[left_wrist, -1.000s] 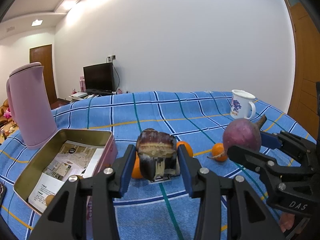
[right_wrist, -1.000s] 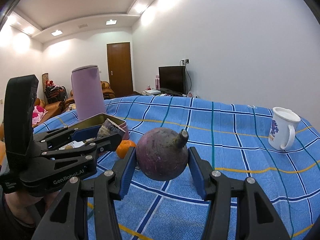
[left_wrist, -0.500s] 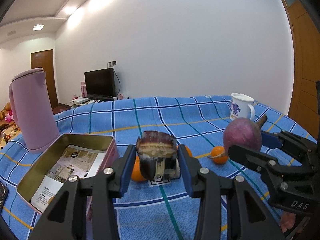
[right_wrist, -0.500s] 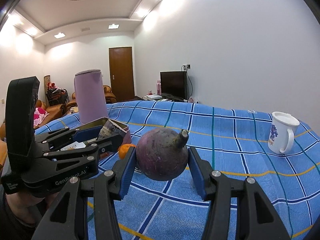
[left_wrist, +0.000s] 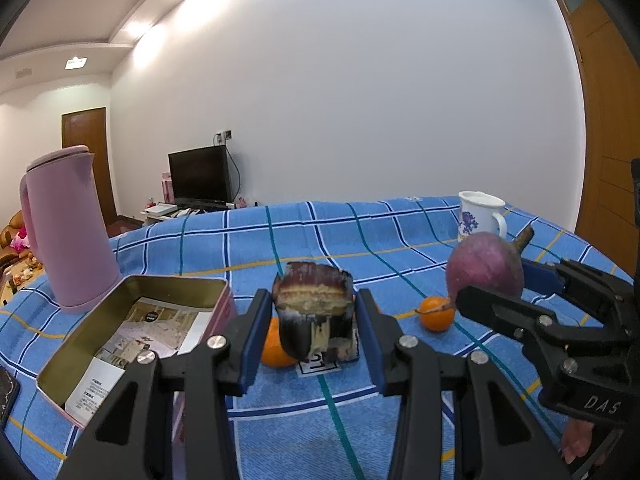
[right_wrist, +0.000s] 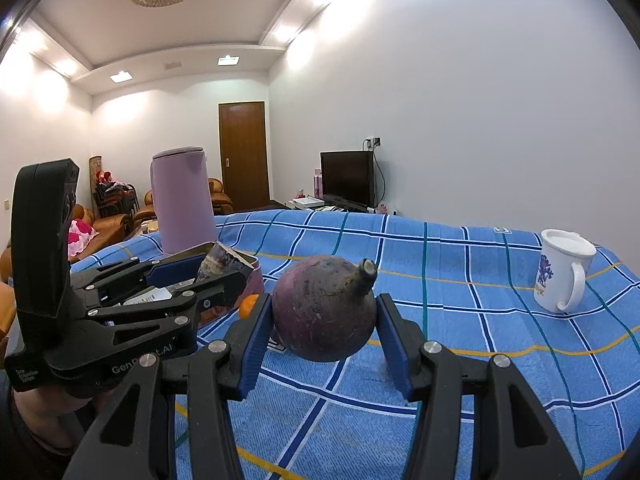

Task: Organize fruits
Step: 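Lift the dark piece and the purple root with both tools, then carry the dark piece and purple root toward the pink tin box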

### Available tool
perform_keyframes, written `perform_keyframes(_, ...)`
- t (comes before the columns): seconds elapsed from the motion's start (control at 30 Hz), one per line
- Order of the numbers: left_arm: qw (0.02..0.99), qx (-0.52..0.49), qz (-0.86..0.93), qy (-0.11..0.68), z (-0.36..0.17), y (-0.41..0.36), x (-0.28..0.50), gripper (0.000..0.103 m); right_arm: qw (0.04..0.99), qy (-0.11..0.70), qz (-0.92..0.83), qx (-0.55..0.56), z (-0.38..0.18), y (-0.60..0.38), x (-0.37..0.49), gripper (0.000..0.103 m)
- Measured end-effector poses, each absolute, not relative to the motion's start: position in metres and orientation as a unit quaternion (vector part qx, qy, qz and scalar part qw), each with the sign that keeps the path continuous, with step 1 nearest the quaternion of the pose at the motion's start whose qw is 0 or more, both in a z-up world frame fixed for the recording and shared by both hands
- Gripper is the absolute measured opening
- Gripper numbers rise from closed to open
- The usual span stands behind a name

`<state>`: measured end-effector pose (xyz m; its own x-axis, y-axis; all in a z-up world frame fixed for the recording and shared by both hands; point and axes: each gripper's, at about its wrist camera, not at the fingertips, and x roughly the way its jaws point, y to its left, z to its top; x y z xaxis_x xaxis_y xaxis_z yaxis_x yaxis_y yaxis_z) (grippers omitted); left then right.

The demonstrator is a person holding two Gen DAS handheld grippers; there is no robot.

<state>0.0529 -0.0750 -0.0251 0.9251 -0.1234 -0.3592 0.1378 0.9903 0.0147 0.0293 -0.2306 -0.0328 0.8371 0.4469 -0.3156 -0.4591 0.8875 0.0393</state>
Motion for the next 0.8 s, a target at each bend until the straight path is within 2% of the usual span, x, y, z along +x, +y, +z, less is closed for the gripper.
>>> perform_keyframes(0.8, 0.979, 0.028, -0.058, 0.193, -0.025, -0.072, 0.054, 0.044, 0.953, 0.18, 0.244, -0.027, -0.031, -0.22, 0.041, 0.053)
